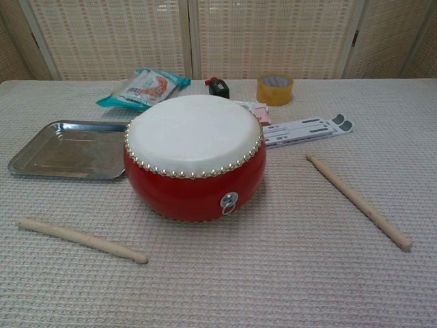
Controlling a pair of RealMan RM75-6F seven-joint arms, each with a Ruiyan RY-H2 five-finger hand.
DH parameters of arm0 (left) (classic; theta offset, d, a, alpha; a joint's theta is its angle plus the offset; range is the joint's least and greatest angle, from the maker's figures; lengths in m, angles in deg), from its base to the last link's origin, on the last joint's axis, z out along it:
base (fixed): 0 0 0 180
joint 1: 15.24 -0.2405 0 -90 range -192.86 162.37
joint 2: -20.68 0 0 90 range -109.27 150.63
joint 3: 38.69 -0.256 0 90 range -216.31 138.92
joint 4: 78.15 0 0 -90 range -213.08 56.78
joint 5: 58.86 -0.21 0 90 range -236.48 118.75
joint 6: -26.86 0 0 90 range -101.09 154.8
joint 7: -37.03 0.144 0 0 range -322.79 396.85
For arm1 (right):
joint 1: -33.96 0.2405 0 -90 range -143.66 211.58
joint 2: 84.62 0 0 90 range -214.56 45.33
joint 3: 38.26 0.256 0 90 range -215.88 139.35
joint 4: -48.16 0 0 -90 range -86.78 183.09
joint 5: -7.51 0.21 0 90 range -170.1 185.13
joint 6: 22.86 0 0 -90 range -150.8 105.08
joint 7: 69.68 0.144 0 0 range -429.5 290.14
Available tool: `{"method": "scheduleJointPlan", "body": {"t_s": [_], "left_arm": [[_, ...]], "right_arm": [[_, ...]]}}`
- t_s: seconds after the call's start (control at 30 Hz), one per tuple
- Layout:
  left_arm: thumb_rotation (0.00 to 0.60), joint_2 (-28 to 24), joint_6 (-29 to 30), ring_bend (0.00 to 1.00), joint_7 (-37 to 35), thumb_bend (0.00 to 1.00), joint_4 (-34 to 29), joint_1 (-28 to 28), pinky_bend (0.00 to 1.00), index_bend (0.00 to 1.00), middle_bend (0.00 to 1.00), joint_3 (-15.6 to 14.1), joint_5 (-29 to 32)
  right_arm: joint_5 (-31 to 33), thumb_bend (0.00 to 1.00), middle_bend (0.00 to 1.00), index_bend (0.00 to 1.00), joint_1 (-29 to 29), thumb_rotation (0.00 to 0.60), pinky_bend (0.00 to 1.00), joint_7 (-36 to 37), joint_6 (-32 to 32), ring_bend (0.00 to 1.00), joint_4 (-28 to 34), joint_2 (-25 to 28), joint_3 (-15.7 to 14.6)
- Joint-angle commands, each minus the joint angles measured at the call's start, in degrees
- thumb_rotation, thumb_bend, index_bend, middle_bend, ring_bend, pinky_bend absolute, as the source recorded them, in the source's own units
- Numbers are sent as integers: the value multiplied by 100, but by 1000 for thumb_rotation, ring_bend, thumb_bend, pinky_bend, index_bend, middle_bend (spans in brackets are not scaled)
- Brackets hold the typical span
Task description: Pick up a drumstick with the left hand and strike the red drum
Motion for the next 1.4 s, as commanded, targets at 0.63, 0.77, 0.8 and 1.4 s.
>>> {"method": "scheduleJointPlan", "body": {"t_s": [0.63, 0.77, 0.8, 1.4], "left_arm": [[600, 77, -23, 100, -620, 343, 121, 181, 71, 236, 136, -167, -631], [600, 170, -345, 117, -783, 376, 177, 450, 84, 295, 158, -245, -902], [600, 196, -431, 117, -812, 375, 186, 516, 85, 304, 160, -266, -956], [600, 1001, -2002, 117, -734, 321, 140, 1498, 75, 360, 159, -389, -852]], "right_arm": [[-133, 194, 112, 0, -119, 600, 59, 141, -252, 0, 157, 235, -9], [-139, 194, 112, 0, -108, 600, 59, 134, -226, 0, 165, 262, -8], [-147, 194, 112, 0, -105, 600, 59, 132, -228, 0, 168, 266, -6], [-97, 194, 112, 0, -95, 600, 59, 181, -186, 0, 142, 271, 22]]}}
